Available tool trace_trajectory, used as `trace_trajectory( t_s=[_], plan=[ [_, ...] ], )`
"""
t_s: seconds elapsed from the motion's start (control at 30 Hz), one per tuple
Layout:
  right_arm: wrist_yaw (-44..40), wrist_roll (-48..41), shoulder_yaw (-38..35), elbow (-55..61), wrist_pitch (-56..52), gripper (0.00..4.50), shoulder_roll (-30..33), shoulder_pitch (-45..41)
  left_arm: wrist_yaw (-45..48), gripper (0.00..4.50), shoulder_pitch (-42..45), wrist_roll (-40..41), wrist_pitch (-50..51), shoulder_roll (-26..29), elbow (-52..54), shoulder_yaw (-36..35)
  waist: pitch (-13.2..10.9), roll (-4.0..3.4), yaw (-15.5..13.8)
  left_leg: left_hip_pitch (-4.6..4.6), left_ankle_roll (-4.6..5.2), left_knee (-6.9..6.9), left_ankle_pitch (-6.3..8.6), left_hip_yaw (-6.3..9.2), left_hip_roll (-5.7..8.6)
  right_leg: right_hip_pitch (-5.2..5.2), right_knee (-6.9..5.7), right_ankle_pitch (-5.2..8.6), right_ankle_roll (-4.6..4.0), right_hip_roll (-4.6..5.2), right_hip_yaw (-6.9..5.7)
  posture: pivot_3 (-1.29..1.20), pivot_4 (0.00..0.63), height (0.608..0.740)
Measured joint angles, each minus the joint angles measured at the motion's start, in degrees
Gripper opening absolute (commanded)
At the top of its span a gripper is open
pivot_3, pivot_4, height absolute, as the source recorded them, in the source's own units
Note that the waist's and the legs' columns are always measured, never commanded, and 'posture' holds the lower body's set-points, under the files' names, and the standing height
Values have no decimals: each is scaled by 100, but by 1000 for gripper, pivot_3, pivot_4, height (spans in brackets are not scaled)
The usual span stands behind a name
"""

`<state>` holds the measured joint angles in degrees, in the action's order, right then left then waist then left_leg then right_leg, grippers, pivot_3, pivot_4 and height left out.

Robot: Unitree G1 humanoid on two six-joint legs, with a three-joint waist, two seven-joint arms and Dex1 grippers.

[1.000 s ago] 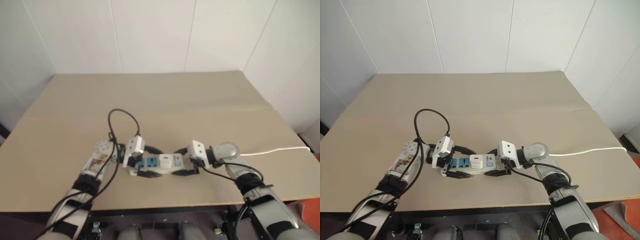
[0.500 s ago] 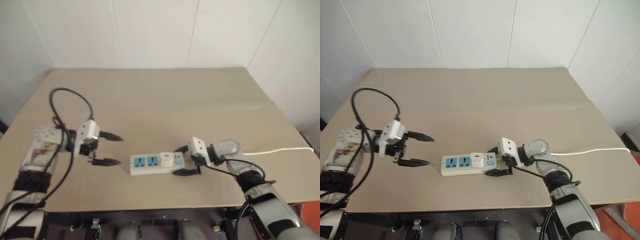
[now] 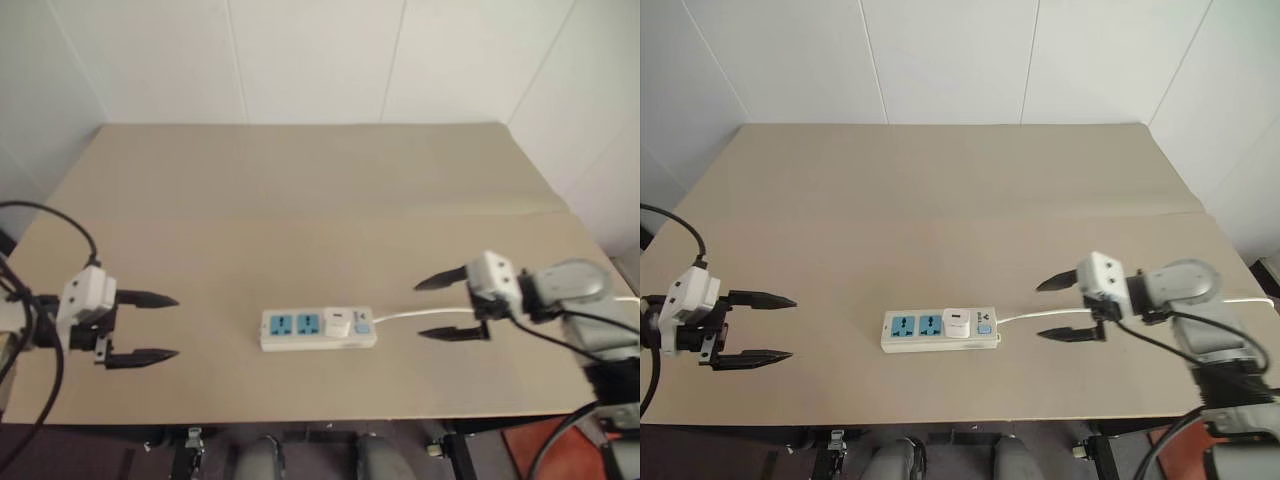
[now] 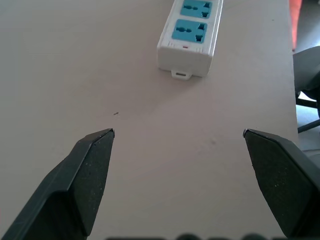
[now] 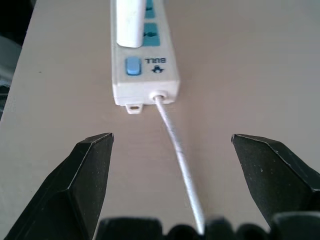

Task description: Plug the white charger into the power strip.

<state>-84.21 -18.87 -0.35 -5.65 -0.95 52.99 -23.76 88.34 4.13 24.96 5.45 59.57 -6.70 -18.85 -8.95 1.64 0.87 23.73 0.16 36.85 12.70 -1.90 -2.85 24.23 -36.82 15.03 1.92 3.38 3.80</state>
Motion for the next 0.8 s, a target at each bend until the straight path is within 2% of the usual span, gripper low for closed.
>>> trace_trajectory(
  t_s=[0.3,0.8],
  plan=[
    [-79,-391,-608,407,-238,4451,572,709,-276,4500,33,-7,97,6,81,-52,-7,2,-15,1,0,2,0,-4,2,-1,-2,0,0,0,1,0,150,740],
    [98,-848,-1487,1253,-970,4451,947,1672,-278,4500,999,-165,41,-39,-284,724,-8,3,-2,0,0,11,0,-7,3,-2,-13,0,1,-3,5,0,150,740]
  ],
)
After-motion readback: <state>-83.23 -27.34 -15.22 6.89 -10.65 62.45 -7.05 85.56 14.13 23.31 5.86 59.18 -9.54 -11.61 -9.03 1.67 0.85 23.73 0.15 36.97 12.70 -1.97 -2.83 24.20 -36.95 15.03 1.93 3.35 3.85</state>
